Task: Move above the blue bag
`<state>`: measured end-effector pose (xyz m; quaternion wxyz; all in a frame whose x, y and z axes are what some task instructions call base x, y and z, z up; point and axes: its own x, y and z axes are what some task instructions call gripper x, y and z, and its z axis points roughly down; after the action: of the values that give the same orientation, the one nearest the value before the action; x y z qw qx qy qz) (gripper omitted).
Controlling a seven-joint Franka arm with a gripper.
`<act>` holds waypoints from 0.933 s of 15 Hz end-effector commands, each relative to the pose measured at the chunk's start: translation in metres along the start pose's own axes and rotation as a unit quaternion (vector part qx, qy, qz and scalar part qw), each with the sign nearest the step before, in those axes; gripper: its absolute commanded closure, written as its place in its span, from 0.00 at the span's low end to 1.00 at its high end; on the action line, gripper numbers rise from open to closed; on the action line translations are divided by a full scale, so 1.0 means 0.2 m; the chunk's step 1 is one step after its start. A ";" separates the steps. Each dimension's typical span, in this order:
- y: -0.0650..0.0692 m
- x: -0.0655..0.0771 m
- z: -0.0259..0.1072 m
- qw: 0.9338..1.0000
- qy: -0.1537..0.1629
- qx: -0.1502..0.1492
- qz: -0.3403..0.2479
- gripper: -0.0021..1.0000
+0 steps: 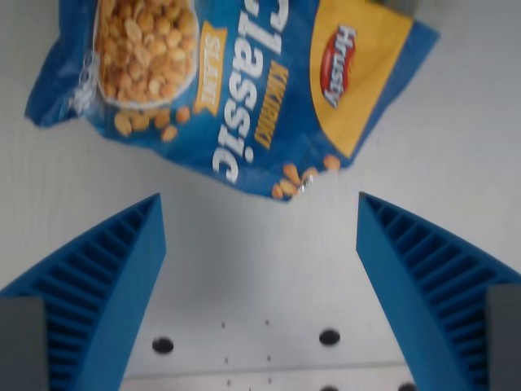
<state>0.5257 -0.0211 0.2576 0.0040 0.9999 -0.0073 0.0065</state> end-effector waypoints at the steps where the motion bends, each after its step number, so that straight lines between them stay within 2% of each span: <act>1: -0.01 0.07 0.03 1.000 -0.004 0.007 -0.015 0.00; 14: -0.02 0.25 0.22 1.000 0.001 0.010 -0.023 0.00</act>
<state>0.5695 -0.0192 0.2149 0.0063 0.9999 0.0004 0.0132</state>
